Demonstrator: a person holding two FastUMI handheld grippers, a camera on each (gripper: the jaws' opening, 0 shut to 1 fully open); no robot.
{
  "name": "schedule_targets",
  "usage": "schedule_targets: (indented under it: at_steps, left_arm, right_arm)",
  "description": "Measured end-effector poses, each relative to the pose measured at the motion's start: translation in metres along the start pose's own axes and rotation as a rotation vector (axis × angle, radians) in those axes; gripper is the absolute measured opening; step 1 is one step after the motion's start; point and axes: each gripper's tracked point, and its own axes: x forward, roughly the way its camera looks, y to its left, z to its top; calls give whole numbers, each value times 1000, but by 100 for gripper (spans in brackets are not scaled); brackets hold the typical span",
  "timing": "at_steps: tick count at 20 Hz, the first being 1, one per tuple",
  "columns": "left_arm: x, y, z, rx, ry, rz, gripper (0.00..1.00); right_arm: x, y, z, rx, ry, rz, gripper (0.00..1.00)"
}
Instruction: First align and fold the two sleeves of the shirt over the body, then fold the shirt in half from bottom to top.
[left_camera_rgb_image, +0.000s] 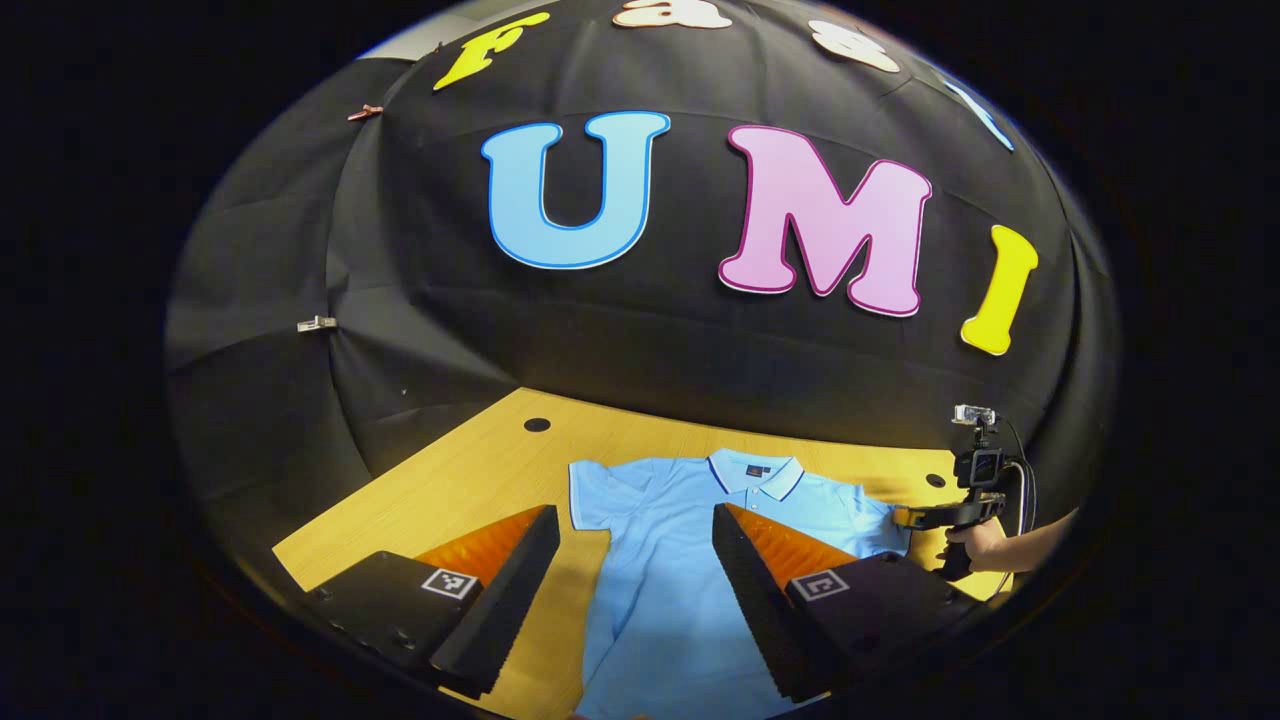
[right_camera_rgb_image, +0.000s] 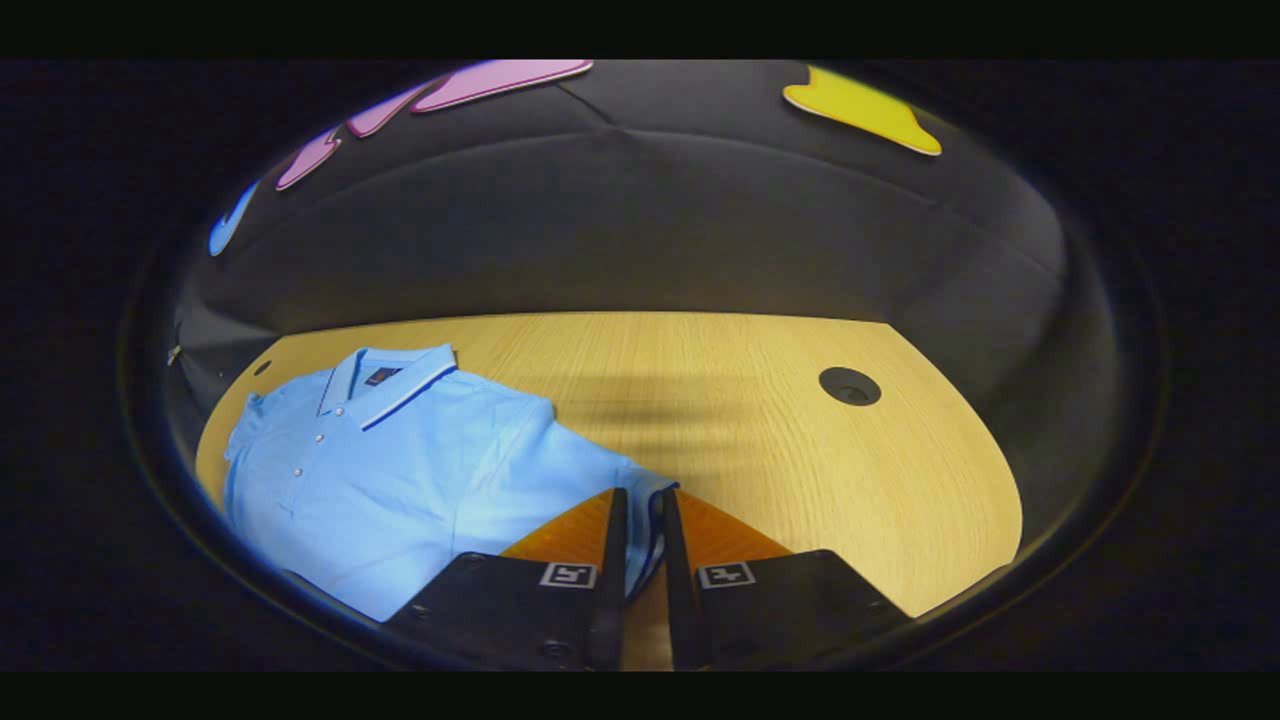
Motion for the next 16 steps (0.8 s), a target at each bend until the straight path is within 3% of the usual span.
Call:
schedule_targets:
  at_steps: [1,5,10,12,14,15,16]
  left_arm:
    - [-1,5,-10,-20,20,5,98]
    - [-5,21,-22,-77,43,18,98]
    - [-15,51,-25,-86,46,36,98]
    - [-16,58,-28,-72,42,20,98]
    - [-15,75,-37,-68,52,21,98]
    - [-15,80,-37,-75,55,21,98]
    - [-16,87,-37,-87,53,19,98]
  right_arm:
    - [-1,5,0,-21,-1,16,6]
    - [-7,12,-1,2,28,27,5]
    - [-31,15,41,-45,-45,-18,0]
    - [-42,29,59,-61,-65,-12,0]
    - [-51,51,78,-96,-94,-4,10]
    - [-53,63,85,-119,-105,6,0]
    - [-57,86,93,-157,-121,27,5]
